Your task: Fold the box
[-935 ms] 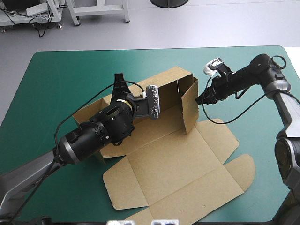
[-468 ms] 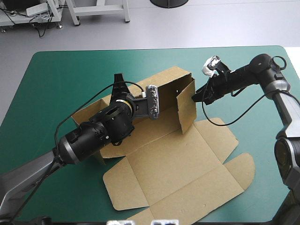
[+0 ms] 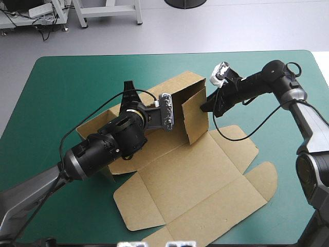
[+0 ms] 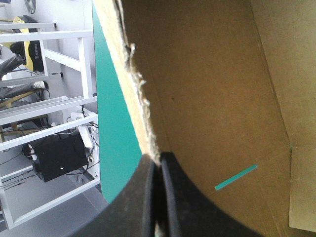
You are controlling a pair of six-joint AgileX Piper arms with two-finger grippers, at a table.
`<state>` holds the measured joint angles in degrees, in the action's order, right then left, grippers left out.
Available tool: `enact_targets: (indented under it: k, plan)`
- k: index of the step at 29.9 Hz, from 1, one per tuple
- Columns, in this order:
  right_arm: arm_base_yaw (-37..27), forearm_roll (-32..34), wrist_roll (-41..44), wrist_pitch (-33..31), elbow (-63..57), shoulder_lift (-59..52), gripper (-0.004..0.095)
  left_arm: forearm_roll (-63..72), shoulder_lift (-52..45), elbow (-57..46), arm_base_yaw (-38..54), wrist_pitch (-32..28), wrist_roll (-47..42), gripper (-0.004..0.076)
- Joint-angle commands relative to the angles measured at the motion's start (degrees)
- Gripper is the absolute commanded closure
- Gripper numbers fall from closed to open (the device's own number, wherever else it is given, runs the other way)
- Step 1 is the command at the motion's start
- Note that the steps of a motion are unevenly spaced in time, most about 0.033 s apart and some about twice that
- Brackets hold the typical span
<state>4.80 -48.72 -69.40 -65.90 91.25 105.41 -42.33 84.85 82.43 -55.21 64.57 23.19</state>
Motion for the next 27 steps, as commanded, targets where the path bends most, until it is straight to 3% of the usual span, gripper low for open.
enact_targets:
  k: [1, 20, 27]
  plan:
    - [0.37, -6.07, -1.7, 2.19, 1.22, -2.1, 0.053, -1.92, -1.81, 1.64, -0.13, -2.31, -0.48, 0.0734]
    - [0.37, -26.16, -17.27, 8.32, 1.22, 5.18, 0.053, -1.64, -1.81, 1.64, -0.13, -1.94, 3.43, 0.0734]
    - [1.74, -28.75, -20.68, 8.1, 1.22, 5.18, 0.053, -1.52, -0.94, 1.64, -0.13, -1.9, 4.01, 0.0734]
